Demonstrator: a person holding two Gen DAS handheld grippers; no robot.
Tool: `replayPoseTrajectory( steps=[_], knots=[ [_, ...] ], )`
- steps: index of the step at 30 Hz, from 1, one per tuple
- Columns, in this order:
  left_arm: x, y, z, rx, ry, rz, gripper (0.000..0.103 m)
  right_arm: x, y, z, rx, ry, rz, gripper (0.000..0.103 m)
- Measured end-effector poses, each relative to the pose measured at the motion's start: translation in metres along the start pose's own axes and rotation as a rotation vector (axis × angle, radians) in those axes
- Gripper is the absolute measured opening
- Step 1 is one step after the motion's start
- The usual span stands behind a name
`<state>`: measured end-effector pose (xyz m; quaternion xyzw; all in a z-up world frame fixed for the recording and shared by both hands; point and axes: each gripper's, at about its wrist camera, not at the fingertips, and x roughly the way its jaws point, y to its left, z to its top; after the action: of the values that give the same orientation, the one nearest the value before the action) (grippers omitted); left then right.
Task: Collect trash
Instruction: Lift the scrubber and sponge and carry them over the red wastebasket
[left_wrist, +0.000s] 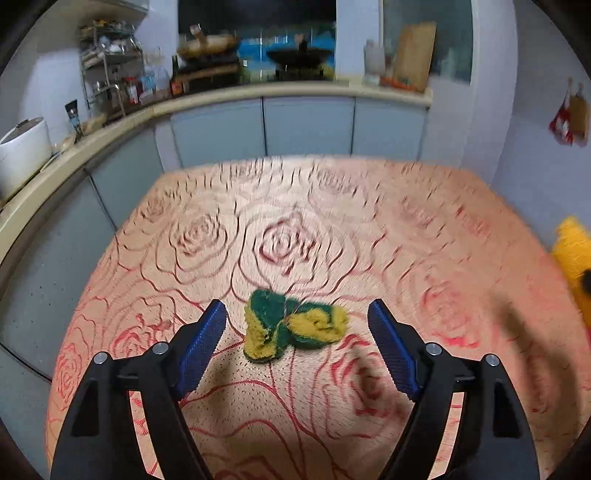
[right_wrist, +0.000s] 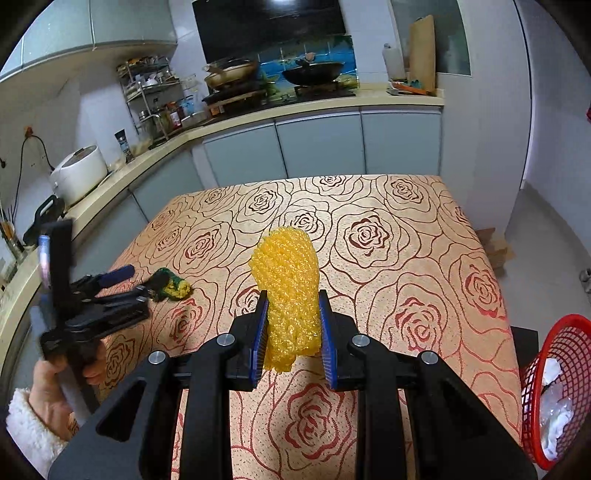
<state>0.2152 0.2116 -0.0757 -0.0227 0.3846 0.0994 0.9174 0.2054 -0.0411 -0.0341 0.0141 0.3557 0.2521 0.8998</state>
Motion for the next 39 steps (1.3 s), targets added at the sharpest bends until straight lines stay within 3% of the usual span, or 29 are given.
replayPoseTrajectory(
  steps=[6,7,8,12,26,32,39],
  knots=[
    [0.028,0.003,-0.001,0.000,0.077,-0.010,0.076,-0.004,-0.006,0.002,0.017,-0.010,-0.016,0.025],
    [0.030,0.004,-0.001,-0.004,0.081,-0.017,0.072,-0.005,-0.007,0.001,0.021,-0.011,-0.019,0.025],
    [0.031,0.005,-0.001,-0.007,0.085,-0.025,0.061,-0.006,-0.009,0.001,0.025,-0.012,-0.021,0.025],
    [0.032,0.008,0.000,-0.022,0.082,-0.039,0.056,-0.008,-0.013,0.002,0.037,-0.015,-0.030,0.025],
    [-0.011,-0.004,0.003,-0.015,-0.032,-0.076,0.051,-0.039,-0.037,-0.002,0.093,-0.071,-0.070,0.025],
    [-0.047,-0.038,0.013,0.033,-0.108,-0.104,0.051,-0.066,-0.060,-0.007,0.129,-0.116,-0.108,0.025],
    [-0.087,-0.106,0.025,0.131,-0.190,-0.184,0.051,-0.103,-0.102,-0.019,0.188,-0.161,-0.181,0.025]
  ],
)
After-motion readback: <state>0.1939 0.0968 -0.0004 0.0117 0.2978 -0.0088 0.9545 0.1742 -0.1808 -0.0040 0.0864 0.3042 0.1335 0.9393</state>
